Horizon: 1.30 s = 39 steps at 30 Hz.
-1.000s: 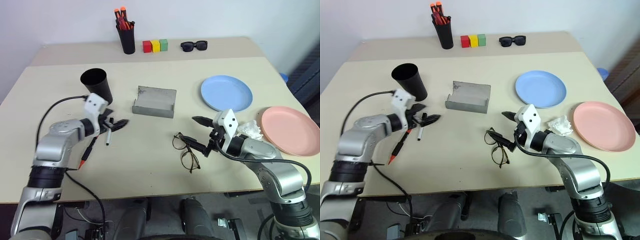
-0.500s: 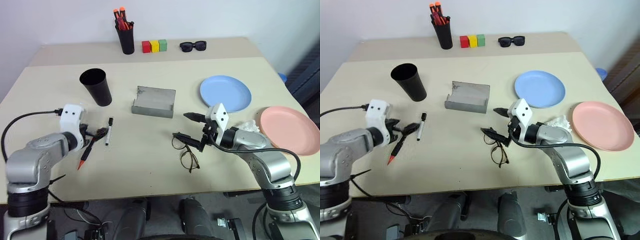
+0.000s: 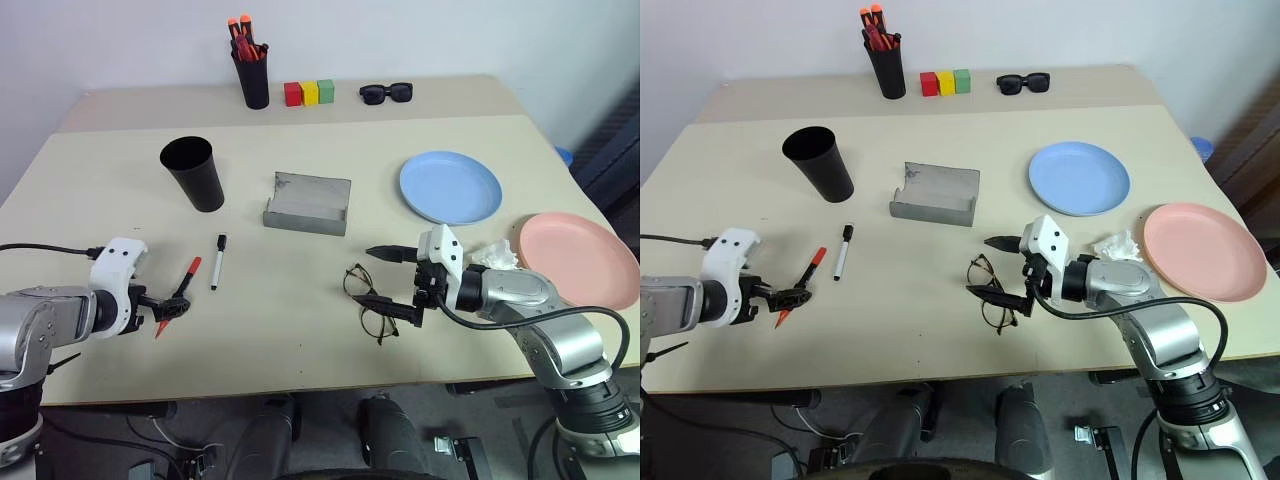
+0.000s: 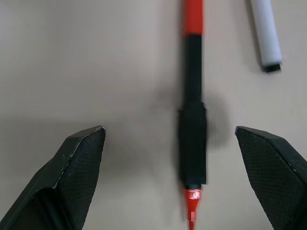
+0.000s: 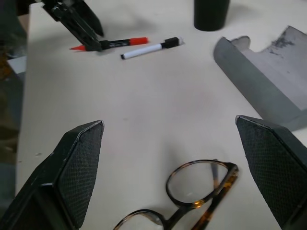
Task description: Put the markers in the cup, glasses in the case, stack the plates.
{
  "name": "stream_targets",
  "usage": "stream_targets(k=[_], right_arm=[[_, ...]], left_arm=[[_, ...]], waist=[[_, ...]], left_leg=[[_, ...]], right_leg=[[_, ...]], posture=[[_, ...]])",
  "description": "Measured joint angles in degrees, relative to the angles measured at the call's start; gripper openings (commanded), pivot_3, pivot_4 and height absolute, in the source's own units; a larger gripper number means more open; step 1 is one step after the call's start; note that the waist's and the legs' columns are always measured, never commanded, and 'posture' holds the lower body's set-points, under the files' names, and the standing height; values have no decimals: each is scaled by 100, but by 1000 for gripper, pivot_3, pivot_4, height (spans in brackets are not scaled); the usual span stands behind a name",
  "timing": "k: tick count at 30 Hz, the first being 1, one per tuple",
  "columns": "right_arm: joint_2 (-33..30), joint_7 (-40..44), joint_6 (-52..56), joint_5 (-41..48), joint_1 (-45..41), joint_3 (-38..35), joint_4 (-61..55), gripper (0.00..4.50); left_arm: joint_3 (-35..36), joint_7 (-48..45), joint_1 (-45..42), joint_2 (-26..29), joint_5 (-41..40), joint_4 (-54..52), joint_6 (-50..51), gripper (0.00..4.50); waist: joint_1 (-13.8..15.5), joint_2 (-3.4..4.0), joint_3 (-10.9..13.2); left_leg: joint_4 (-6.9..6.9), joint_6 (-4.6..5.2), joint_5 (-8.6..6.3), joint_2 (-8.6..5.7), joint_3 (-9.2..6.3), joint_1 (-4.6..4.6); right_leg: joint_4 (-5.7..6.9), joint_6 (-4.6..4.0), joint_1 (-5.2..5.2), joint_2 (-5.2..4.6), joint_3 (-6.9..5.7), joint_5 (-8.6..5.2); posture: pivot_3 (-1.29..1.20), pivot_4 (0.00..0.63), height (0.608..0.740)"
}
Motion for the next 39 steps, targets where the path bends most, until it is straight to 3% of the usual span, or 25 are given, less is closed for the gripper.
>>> stream_targets(k=[8,15,21,26,33,39], right_arm=[[-43,16,-106,-195,28,201,-131,4500],[112,-150,-103,-285,-297,330,-131,4500],[940,-858,-442,-457,-955,201,290,4500],[1579,-1443,-847,-662,-1418,123,652,4500],[2408,-2075,-1072,-982,-1748,266,1084,4500],[2982,-2667,-1182,-1316,-2022,369,1582,4500]], left_arm=[[-189,25,16,254,51,201,-155,6],[14,141,-36,-8,155,532,-672,6],[1162,624,-963,-962,403,828,-3005,6],[1653,975,-1828,-1644,53,717,-3851,6],[623,1519,-2261,-2014,1069,1409,-5599,6],[-4,1860,-2727,-2612,1915,3052,-7613,6]], waist=[[12,1,-1],[42,7,-4],[29,-31,1],[10,-32,0],[5,-31,1],[5,-31,0]], left_leg=[[-3,-1,-1,1,6,0],[-2,-2,-1,2,2,0],[1,-8,4,6,2,-6],[-3,-5,10,7,4,-5],[-2,-13,18,9,8,-1],[-1,-15,21,9,9,-2]], right_leg=[[-5,-1,-5,-2,7,0],[-6,-6,-24,-1,4,2],[-10,-10,-28,5,4,12],[-3,30,-13,14,3,34],[2,27,-11,26,6,41],[4,30,-15,31,6,45]], posture=[[0,150,740],[0,150,740],[0,150,740],[0,150,740],[0,150,740],[0,150,740]])
